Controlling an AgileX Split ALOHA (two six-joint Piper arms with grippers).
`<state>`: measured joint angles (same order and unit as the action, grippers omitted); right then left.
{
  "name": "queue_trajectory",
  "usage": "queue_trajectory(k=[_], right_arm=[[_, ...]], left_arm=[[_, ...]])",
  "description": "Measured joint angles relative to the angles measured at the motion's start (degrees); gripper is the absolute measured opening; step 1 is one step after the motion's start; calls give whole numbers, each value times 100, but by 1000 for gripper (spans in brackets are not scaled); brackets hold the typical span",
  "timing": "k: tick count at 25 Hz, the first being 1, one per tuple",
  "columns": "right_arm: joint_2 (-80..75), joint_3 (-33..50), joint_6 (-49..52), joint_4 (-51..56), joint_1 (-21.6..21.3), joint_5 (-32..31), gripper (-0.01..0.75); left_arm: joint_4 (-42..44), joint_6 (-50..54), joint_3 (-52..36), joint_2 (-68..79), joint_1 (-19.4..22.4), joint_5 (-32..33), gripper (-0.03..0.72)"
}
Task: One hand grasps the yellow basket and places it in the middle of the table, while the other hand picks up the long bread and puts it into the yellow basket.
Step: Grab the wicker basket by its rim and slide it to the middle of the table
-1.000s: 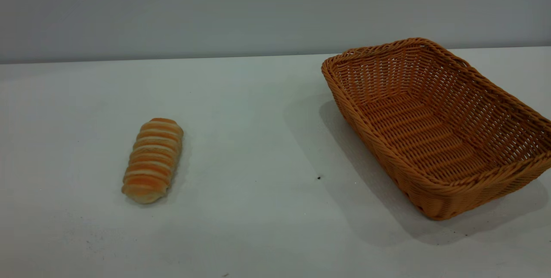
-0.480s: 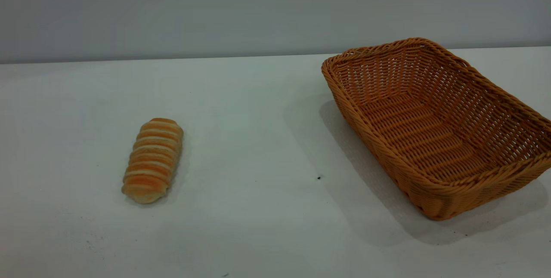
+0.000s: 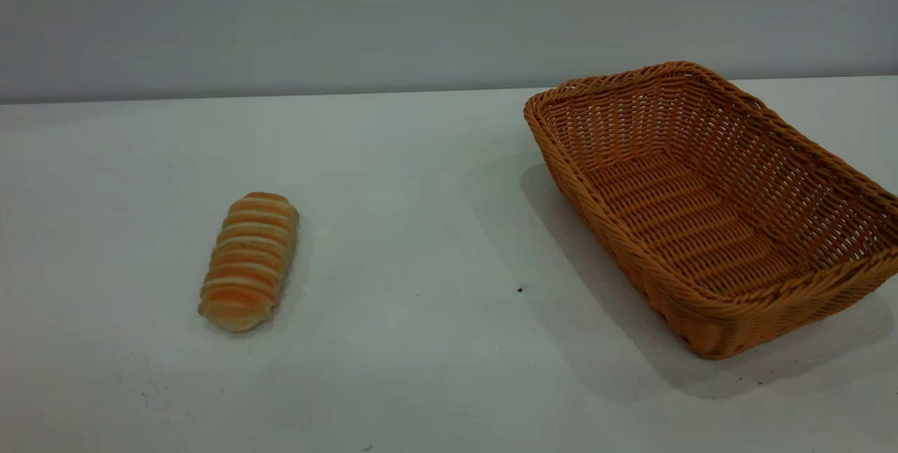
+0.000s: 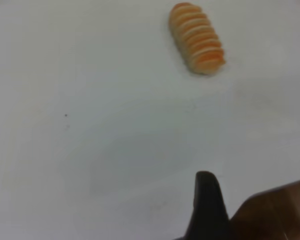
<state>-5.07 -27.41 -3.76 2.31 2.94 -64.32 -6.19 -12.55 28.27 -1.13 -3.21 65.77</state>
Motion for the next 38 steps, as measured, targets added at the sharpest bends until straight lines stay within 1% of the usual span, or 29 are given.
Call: queue_trajectory(k=[5,9,11,13,15,17,19,23,27,29,30,34,36,38], right_arm=[[0,5,-11,0,178,0,589],[0,5,7,0,600,0,589],[0,5,180,0,825,4,589],[-13,-17,551,-26,947,55,589],[-143,-74,980,-121,970,324,589],[-376,-101,1320,-138,970,734,589],[-752,-101,1508,-68,970,1085,589],[-1901,-101,1599,76,970,1583,589],[-3220,-101,1694,134,970,2117,589],[-3864,-101,1840,162,970,2475,589],[-4112,-101,1942,168,970,2635,589],[-5072,-101,2360,193,970,3292,589],[-5467,-138,2575,209,970,3590,589],[-5812,-268,2732,250,970,3742,589]], left_arm=[[0,0,0,0,-321,0,577],[12,0,0,0,-591,0,577],[23,0,0,0,-619,-7,575],[28,19,0,73,-619,-37,566],[62,65,24,302,-619,-123,544],[139,156,36,660,-619,-463,521],[257,353,36,1052,-619,-1099,501],[446,1096,43,2111,-619,-2405,492],[723,1631,55,3446,-619,-3225,491],[723,1766,96,4107,-619,-3401,490],[700,1812,139,4448,-619,-3391,490],[575,1902,480,5416,-619,-3091,490],[522,1909,670,5630,-619,-2930,490],[482,1914,776,5692,-619,-2843,490]])
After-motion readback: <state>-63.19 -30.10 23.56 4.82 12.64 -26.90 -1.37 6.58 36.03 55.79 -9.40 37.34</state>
